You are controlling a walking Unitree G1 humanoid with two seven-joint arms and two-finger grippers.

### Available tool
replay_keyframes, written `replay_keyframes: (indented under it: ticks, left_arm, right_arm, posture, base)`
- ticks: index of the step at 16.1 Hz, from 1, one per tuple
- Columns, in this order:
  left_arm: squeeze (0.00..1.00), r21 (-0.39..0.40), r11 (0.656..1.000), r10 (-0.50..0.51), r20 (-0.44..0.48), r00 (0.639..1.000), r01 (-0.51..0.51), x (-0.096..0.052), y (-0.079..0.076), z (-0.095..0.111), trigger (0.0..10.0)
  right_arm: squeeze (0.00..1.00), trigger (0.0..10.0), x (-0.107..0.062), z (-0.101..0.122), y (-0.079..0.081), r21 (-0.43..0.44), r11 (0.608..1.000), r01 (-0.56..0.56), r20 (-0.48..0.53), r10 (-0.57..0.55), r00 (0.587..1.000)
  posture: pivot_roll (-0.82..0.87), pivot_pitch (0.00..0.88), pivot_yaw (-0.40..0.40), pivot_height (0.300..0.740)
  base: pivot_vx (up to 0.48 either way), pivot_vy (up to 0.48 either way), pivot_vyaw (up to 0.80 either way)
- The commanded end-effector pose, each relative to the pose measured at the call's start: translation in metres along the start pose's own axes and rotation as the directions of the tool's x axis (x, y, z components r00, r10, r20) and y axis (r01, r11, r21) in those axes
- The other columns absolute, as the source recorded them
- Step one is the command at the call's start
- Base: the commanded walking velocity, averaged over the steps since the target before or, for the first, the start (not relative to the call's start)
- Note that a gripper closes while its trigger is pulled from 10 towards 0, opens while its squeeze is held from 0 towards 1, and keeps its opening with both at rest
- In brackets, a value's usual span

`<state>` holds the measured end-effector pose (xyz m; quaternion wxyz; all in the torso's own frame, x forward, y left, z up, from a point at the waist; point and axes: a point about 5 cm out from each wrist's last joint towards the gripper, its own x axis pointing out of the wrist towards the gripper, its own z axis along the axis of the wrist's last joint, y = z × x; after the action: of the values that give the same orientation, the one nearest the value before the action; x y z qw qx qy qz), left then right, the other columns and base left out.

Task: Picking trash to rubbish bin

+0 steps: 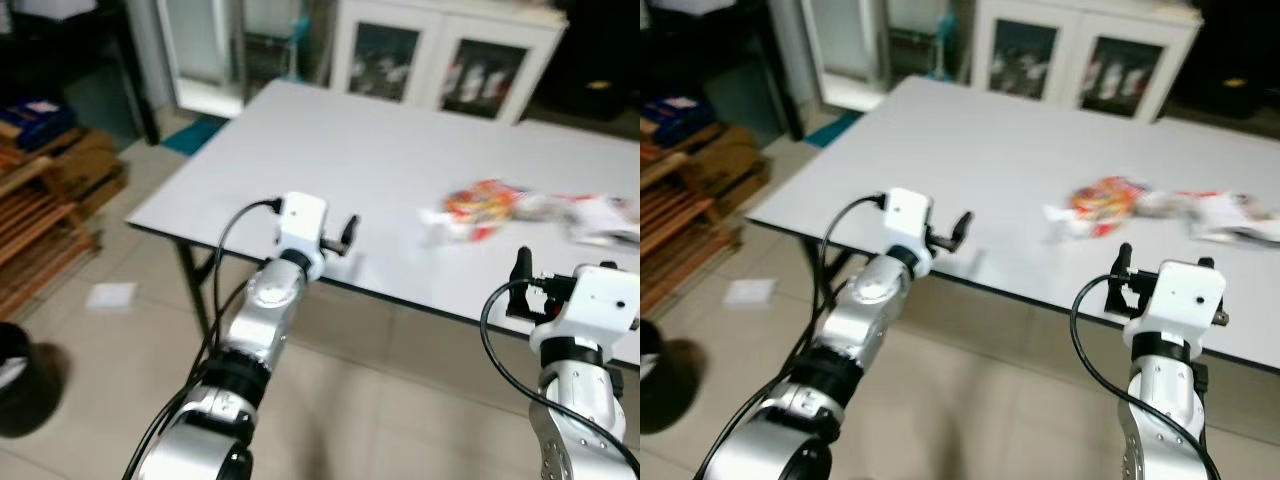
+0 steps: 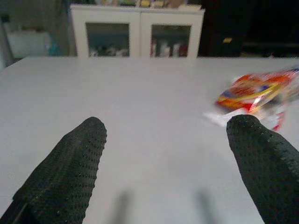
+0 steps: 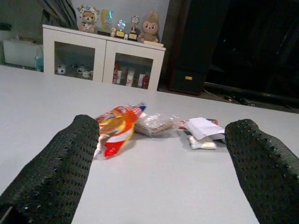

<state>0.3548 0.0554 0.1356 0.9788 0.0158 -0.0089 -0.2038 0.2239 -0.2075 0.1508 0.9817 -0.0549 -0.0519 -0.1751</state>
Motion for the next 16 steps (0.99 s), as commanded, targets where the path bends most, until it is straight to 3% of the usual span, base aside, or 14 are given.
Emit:
replay_keyframes:
  ticks: [1,11,16]
  left_arm:
    - [0.00,0.012,1.000,0.029,-0.001,1.000,-0.029,-0.0007,0.0077,0.0001,10.0]
    - [0.00,0.015,1.000,0.025,-0.002,1.000,-0.025,0.0013,0.0046,0.0003,10.0]
    - [0.00,0.015,1.000,0.025,-0.005,1.000,-0.025,0.0023,0.0035,-0.0002,10.0]
  right_arm:
    - [0.00,10.0,0.0001,0.0032,0.0036,0.016,1.000,-0.016,0.006,0.015,1.000]
    - [0.00,10.0,0.0018,0.0022,0.0008,-0.031,0.999,-0.012,0.007,0.012,1.000]
    - [0.00,10.0,0.0019,0.0007,0.0069,-0.063,0.998,-0.028,0.001,0.028,1.000]
  posture:
    - [0.06,0.031,-0.050,0.740]
    - [0.06,0.030,-0.051,0.740]
    - [0.06,0.025,-0.052,0.740]
  base:
    - [0.000,-0.469,0.00]
    - [0.000,-0.469,0.00]
    - [0.000,-0.469,0.00]
